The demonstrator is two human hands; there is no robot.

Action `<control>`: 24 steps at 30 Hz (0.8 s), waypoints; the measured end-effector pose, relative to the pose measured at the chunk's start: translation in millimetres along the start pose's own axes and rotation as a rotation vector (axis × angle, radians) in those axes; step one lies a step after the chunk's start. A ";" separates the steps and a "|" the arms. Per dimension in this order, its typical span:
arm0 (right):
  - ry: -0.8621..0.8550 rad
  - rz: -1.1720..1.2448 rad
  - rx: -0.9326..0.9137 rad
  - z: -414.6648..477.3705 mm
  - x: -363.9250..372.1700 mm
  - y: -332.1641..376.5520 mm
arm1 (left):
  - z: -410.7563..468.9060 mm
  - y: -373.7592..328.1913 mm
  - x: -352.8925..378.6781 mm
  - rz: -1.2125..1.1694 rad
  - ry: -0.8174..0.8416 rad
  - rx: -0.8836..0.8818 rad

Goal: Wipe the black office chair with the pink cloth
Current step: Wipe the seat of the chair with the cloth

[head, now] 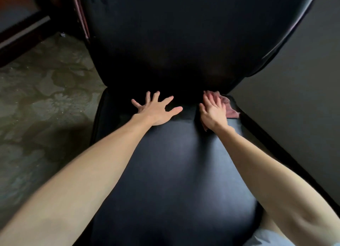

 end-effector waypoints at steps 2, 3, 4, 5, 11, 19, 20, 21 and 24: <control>0.022 -0.003 -0.116 1.3 4.2 32.4 | 0.9 -0.4 -0.5 -0.006 -0.018 -0.015; 0.029 0.005 -0.159 -0.5 5.3 41.0 | 1.4 -0.5 -0.4 -0.001 -0.028 -0.022; 0.026 0.014 -0.179 -1.5 5.5 41.9 | 1.9 -0.8 -0.6 0.006 -0.039 -0.028; 0.016 0.022 -0.179 -2.4 4.1 36.1 | 3.4 -1.1 -0.4 0.015 -0.045 -0.030; -0.108 0.056 0.018 7.2 -5.8 -56.5 | 13.7 -8.8 0.5 0.062 -0.042 0.004; -0.086 0.057 0.244 2.2 -3.1 -73.5 | 9.7 -10.4 -1.5 0.182 0.060 0.013; -0.069 0.074 0.272 -2.1 -1.7 -73.6 | 8.8 -11.6 -1.8 0.200 0.073 0.012; -0.059 0.088 0.297 -6.7 -0.5 -71.5 | 8.0 -12.7 -1.2 0.212 0.082 0.010; -0.096 0.030 0.271 -15.1 4.2 -42.6 | 7.5 -14.1 2.3 0.214 0.088 0.001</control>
Point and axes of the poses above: each hand's wrist, its own z-axis towards the middle knuckle, its own x-axis out of the palm, y = z × x, the point moved 6 cm from there along z, towards the middle knuckle, and after that the axes turned 8 degrees about -z, right-handed, at the moved point
